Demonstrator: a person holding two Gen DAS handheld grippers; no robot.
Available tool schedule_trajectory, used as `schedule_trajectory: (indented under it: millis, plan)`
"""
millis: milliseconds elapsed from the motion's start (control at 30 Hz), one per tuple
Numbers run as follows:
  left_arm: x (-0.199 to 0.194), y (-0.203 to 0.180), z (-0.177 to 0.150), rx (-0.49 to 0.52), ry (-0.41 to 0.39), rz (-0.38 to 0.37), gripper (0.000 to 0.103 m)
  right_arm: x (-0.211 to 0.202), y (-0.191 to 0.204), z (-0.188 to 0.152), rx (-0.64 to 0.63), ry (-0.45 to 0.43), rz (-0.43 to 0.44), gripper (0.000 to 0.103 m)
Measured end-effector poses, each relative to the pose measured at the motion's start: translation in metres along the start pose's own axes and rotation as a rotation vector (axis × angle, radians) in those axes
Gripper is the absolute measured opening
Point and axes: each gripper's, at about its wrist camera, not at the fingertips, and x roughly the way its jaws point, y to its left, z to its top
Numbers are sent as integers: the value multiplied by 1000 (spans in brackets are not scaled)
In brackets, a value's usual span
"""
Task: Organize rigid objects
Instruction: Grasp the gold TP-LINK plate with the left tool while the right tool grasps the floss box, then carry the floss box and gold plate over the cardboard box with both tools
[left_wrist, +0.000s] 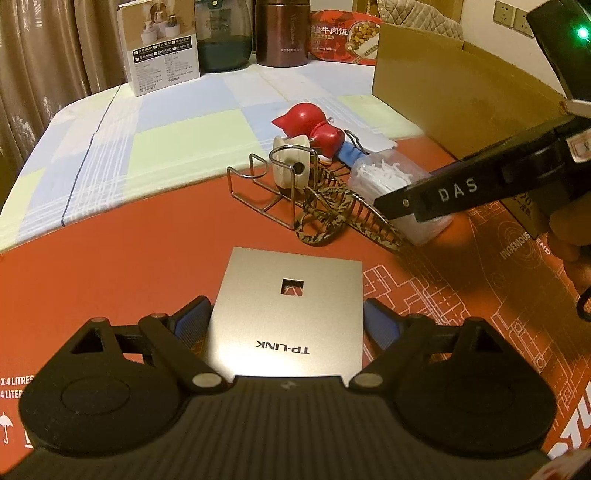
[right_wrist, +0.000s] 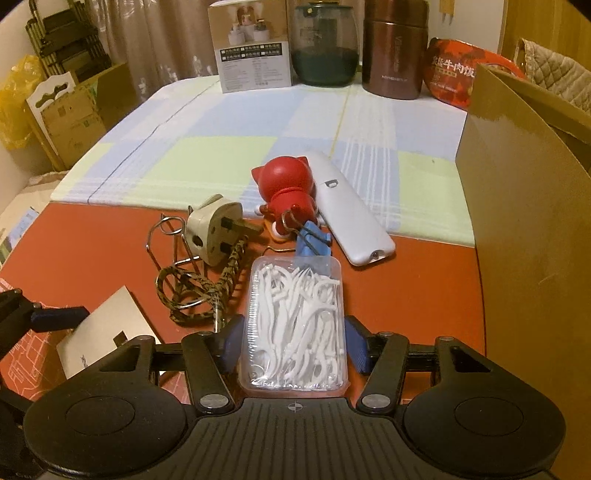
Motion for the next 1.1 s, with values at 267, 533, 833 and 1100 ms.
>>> schedule_trajectory:
  millis: [267, 533, 833, 1100]
  plan:
    - [1, 1, 0, 5, -12, -1, 86, -3, 5, -6, -15, 8, -17, 53]
    - [-12, 7, 0, -60, -46, 19, 84, -31, 9, -13, -16, -38, -5, 53]
    - [-42, -3, -3, -98, -127, 72, 84, -71, 15, -18, -9, -122, 35, 53]
    - [-59, -16, -15, -185, -120, 102, 84, -93, 11, -32, -5, -142, 37, 53]
